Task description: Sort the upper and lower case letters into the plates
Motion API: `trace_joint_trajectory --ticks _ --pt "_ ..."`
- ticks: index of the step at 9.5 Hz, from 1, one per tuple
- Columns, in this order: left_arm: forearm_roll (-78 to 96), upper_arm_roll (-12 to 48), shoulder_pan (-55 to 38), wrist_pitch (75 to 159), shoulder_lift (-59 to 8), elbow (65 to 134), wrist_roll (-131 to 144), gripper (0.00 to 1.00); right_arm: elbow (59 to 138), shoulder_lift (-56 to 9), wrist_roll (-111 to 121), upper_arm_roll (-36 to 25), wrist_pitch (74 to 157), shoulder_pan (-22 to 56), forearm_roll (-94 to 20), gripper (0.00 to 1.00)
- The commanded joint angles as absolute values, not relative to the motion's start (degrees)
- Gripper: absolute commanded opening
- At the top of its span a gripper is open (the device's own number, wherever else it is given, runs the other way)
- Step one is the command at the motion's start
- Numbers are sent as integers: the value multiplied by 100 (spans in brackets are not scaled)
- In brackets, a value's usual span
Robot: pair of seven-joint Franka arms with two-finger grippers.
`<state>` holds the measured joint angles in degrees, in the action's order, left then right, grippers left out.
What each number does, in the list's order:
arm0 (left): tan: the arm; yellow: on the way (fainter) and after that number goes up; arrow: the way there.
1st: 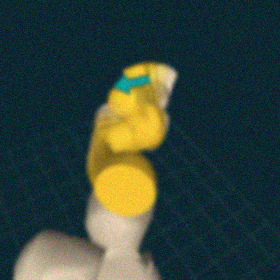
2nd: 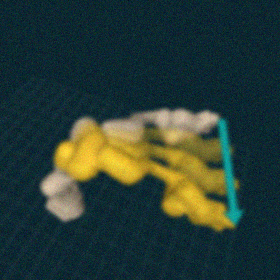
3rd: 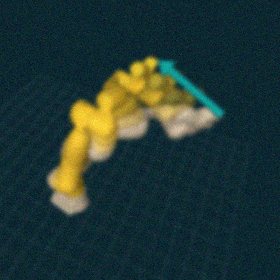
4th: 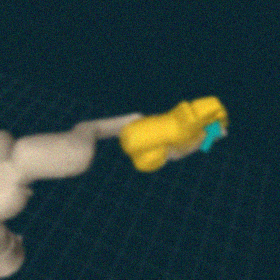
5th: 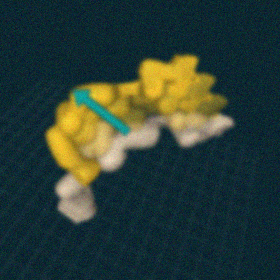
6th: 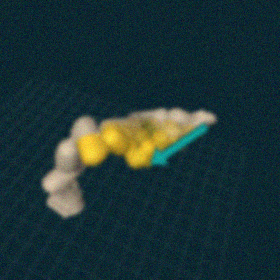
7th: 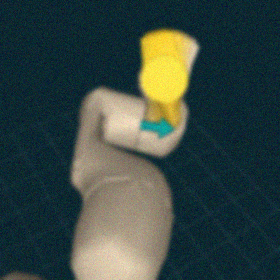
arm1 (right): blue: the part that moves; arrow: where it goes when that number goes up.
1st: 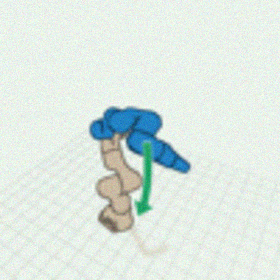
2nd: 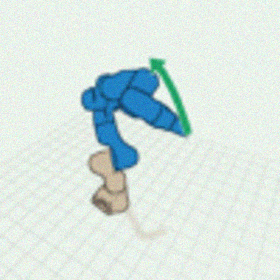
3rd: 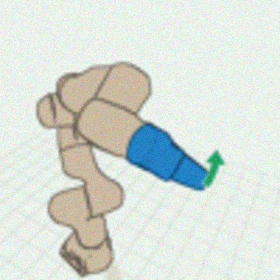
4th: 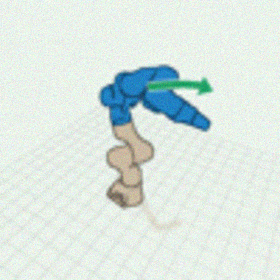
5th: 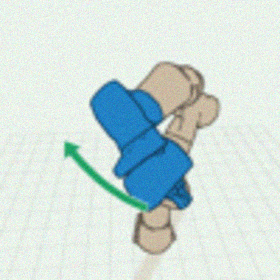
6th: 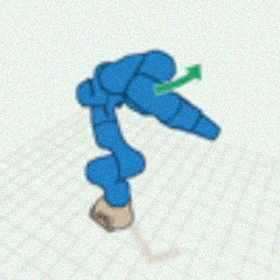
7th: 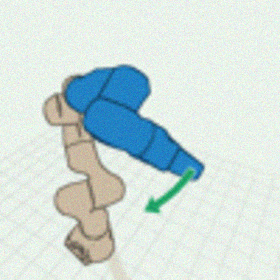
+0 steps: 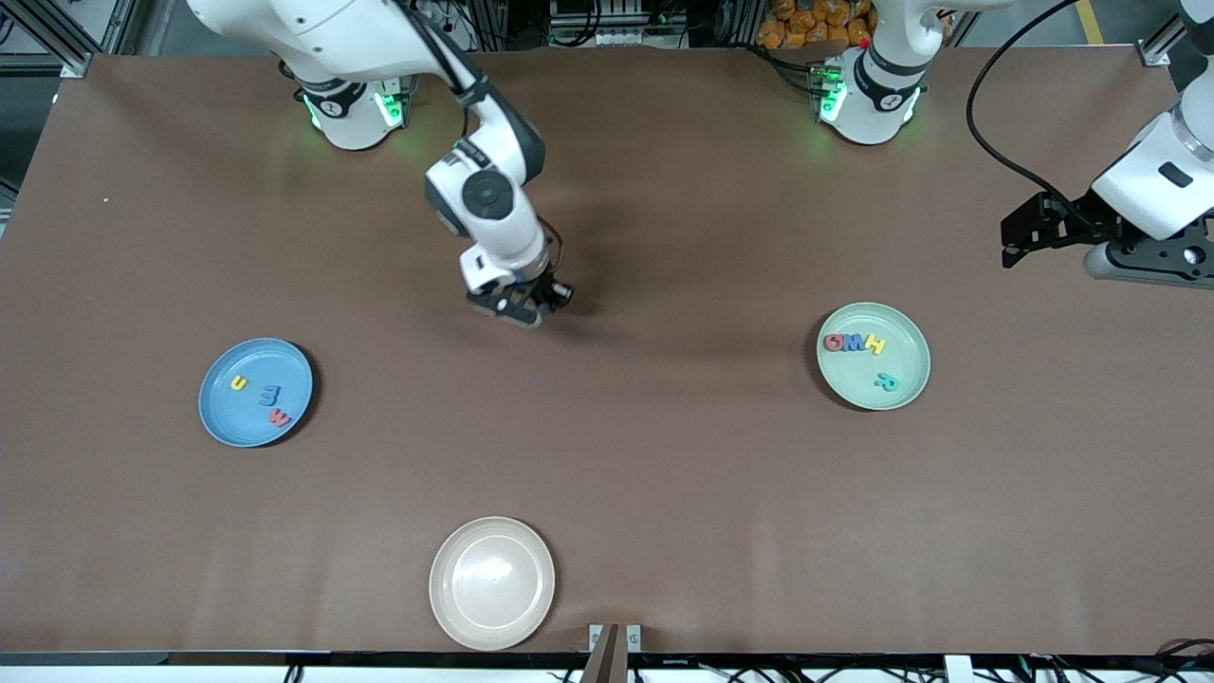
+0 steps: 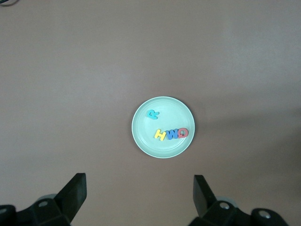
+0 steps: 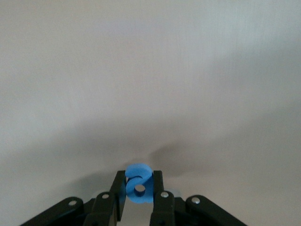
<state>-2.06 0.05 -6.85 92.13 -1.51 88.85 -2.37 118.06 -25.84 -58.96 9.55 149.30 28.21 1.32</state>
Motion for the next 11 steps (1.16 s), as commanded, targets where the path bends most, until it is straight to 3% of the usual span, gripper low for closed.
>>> trace_joint_trajectory --ticks 1,4,8,9,10,11 --pt "-264 18 -677 9167 -185 8780 -229 100 11323 -2435 -4298 1020 14041 1746 185 0" --pt "-264 18 -677 9167 -185 8780 -237 100 11215 -2320 -1713 600 13465 399 324 0" --pt "-264 18 -668 9167 -185 8780 -237 100 11215 -2391 114 27 13535 -299 510 0" --pt "-264 18 -668 9167 -185 8772 -229 100 11189 -2391 45 18 13526 -299 492 68" --pt "-255 18 -685 9167 -185 8771 -220 100 11145 -2338 70 9 13457 -316 483 100" --pt "-255 18 -659 9167 -185 8780 -228 100 11188 -2173 88 26 13439 -325 483 100"
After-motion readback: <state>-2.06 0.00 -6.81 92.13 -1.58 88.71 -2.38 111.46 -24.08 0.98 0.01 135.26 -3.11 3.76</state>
